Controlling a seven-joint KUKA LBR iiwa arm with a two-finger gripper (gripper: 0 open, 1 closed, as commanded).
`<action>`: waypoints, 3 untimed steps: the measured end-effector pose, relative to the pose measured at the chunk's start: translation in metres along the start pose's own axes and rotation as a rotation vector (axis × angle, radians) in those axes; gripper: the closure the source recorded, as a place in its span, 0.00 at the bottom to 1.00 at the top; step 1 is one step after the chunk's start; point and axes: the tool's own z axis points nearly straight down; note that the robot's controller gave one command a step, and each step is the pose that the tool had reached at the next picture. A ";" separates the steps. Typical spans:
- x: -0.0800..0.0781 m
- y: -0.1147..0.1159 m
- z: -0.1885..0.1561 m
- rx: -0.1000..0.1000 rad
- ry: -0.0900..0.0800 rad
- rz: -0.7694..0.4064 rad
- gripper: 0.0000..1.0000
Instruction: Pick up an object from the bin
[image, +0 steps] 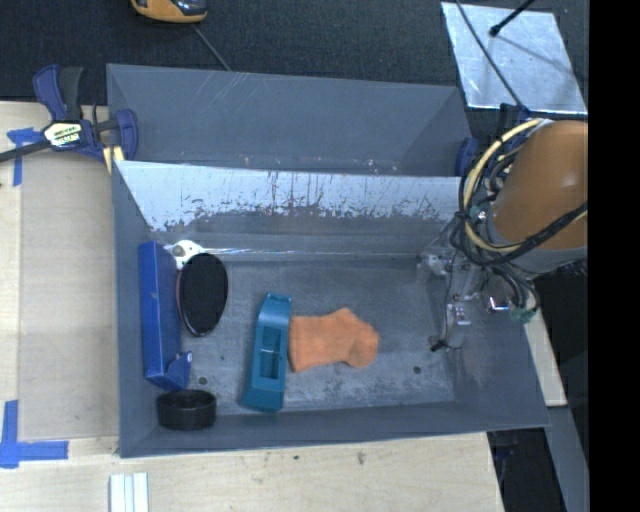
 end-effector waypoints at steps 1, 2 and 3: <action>-0.002 0.000 -0.005 0.001 -0.008 -0.003 0.00; -0.023 0.043 0.037 0.003 -0.014 -0.072 0.00; -0.016 0.070 0.062 -0.003 -0.001 -0.045 0.00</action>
Offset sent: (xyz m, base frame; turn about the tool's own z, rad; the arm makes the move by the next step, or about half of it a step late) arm 0.0369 0.0827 -0.0771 -0.1346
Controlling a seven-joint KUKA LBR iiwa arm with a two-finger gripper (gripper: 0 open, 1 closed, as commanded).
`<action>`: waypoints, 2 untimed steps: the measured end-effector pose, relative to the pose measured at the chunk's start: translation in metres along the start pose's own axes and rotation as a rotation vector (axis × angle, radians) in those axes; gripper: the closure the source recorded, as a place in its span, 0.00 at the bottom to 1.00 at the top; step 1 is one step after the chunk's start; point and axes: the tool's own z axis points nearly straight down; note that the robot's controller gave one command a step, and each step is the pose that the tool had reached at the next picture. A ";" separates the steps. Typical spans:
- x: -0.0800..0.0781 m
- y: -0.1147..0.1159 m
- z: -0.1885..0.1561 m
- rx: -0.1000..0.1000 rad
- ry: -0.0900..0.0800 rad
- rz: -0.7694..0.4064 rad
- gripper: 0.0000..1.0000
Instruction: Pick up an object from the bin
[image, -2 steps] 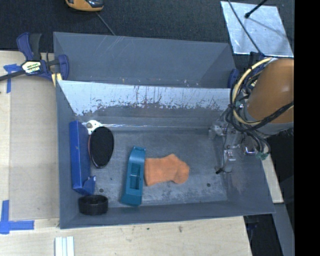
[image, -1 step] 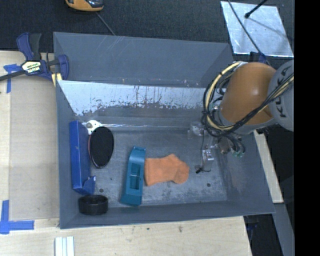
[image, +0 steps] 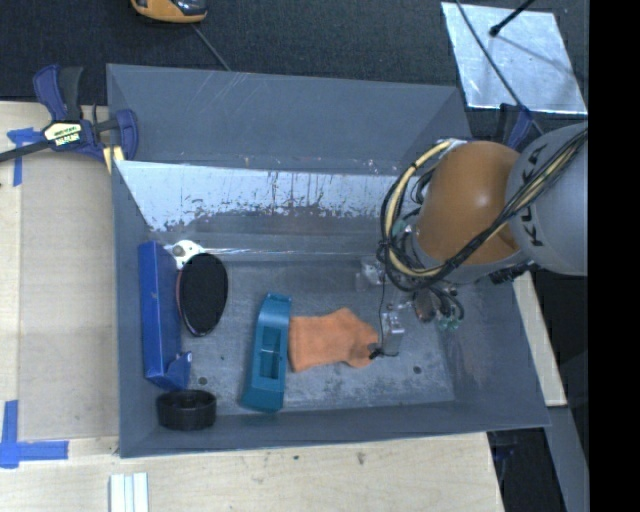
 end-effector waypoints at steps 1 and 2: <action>-0.004 0.005 0.010 0.004 -0.007 -0.040 0.00; 0.002 0.017 0.030 0.003 -0.006 -0.024 0.00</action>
Offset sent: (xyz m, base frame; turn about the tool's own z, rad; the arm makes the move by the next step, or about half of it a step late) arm -0.0091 0.0260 -0.0419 0.0475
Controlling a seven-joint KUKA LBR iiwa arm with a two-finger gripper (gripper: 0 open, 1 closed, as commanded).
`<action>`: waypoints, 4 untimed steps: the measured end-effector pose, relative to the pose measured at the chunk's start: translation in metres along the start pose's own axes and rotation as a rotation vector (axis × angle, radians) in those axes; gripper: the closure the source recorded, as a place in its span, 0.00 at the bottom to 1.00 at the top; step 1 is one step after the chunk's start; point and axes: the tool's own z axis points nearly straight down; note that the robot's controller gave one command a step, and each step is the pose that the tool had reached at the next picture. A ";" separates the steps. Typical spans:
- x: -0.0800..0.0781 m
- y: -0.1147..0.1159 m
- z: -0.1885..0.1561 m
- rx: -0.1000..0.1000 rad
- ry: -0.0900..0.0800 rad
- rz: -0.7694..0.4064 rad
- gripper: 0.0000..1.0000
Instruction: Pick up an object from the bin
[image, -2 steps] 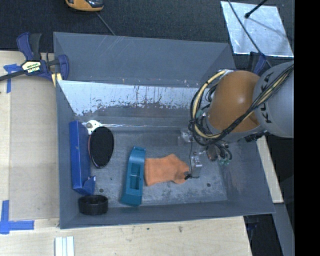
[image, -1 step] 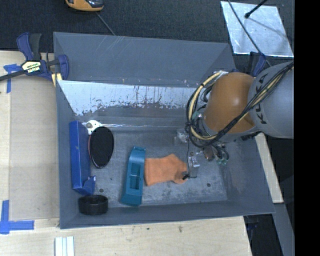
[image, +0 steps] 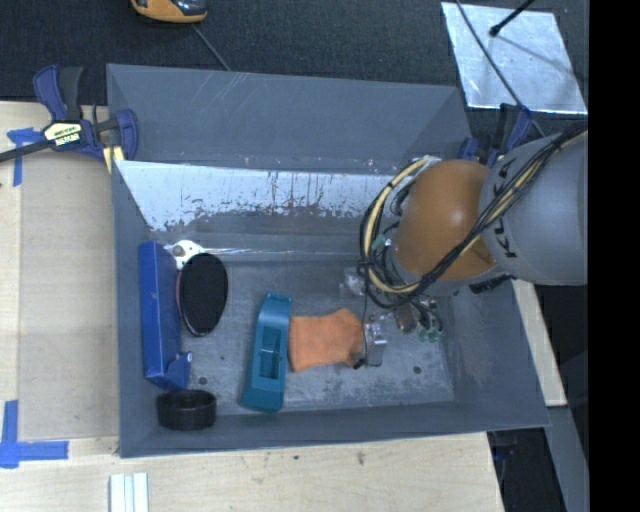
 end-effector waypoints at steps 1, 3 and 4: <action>-0.003 0.017 0.008 0.000 0.002 0.035 1.00; 0.026 0.064 -0.103 0.000 0.000 0.048 1.00; 0.026 0.065 -0.103 0.000 0.000 0.048 1.00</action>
Offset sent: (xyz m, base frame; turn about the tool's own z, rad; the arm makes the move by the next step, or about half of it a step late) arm 0.0000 0.0000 0.0000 0.0000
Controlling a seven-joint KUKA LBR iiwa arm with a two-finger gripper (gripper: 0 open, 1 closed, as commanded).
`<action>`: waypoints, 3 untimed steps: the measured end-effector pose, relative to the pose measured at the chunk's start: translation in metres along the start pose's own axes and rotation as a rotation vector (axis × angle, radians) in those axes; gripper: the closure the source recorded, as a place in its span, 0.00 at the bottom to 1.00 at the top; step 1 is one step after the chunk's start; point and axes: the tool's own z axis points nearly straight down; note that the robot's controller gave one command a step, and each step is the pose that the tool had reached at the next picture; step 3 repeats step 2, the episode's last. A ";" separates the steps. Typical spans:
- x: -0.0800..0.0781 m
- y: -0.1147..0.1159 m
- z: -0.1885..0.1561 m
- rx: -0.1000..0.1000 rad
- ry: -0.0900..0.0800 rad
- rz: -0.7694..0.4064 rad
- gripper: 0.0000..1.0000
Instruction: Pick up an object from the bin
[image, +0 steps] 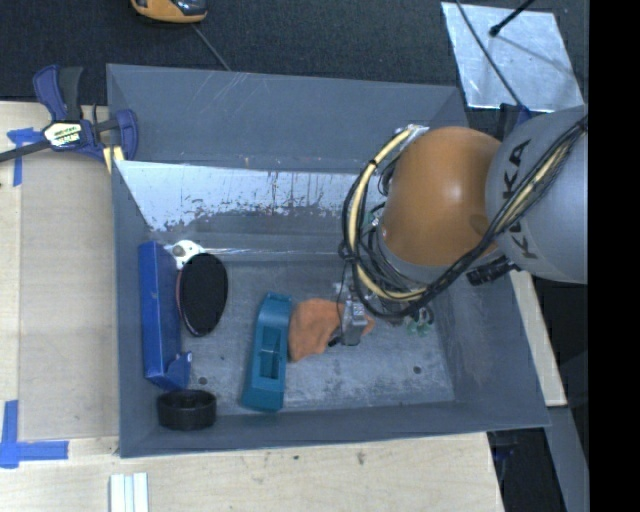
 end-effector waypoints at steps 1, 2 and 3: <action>0.009 -0.005 0.021 0.000 -0.005 -0.103 1.00; 0.014 0.005 -0.156 0.000 0.002 -0.103 1.00; 0.014 0.005 -0.156 0.000 0.002 -0.103 1.00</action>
Offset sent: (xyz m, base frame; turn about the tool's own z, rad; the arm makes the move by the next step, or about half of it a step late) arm -0.0157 0.0138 0.2847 -0.0434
